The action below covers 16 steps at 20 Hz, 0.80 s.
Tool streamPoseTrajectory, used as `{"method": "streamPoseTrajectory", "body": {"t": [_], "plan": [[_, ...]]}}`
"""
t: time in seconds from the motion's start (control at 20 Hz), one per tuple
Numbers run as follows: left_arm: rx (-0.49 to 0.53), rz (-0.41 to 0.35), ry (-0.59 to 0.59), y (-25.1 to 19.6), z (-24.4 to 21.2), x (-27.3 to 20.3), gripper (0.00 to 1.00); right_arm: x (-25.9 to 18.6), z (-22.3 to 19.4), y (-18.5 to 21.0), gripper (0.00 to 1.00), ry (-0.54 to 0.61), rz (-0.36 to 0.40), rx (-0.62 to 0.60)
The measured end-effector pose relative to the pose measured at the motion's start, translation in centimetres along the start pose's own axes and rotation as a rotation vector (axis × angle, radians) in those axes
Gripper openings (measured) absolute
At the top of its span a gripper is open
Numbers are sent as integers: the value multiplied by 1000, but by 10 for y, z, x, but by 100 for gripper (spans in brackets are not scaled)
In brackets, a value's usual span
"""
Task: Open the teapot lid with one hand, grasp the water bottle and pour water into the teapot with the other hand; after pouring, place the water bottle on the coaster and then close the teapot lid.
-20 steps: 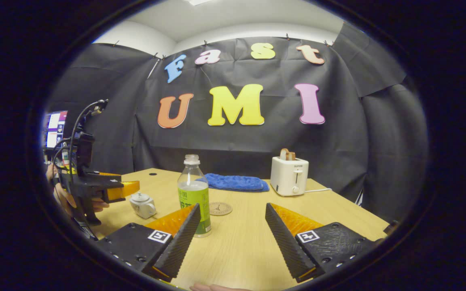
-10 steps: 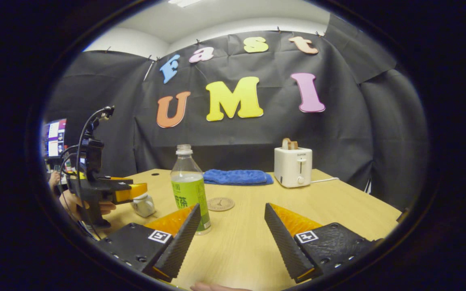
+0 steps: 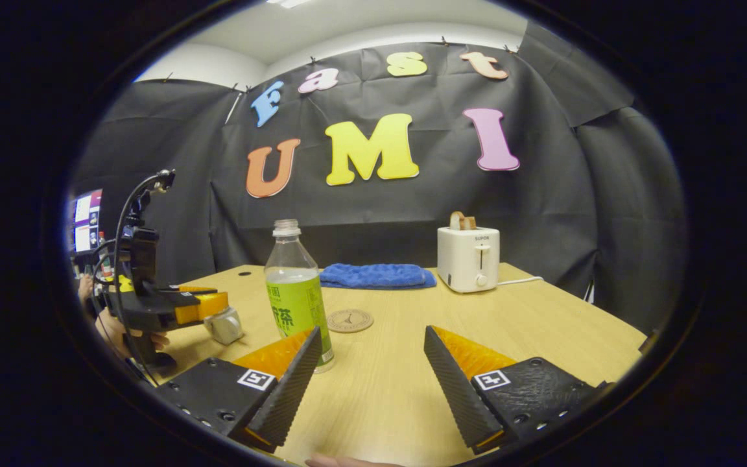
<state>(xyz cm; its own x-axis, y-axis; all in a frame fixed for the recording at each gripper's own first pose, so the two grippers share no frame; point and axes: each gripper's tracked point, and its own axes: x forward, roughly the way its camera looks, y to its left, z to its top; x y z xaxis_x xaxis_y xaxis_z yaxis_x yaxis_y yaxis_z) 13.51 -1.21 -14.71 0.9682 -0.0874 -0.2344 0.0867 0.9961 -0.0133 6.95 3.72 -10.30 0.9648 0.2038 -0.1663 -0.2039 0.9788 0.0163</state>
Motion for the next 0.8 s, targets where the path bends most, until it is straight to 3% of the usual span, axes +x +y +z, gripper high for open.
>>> {"method": "streamPoseTrajectory", "body": {"t": [0.2,0.5,0.8], "plan": [[4,5,-7,2,1,2,7,-2,1,4,95,4,-7,-12],[-30,3,-93,7,43,-21,5,-5,1,15,95,3,-4,-32],[-8,-14,-143,7,65,-55,4,2,-2,41,95,7,50,-36]]}}
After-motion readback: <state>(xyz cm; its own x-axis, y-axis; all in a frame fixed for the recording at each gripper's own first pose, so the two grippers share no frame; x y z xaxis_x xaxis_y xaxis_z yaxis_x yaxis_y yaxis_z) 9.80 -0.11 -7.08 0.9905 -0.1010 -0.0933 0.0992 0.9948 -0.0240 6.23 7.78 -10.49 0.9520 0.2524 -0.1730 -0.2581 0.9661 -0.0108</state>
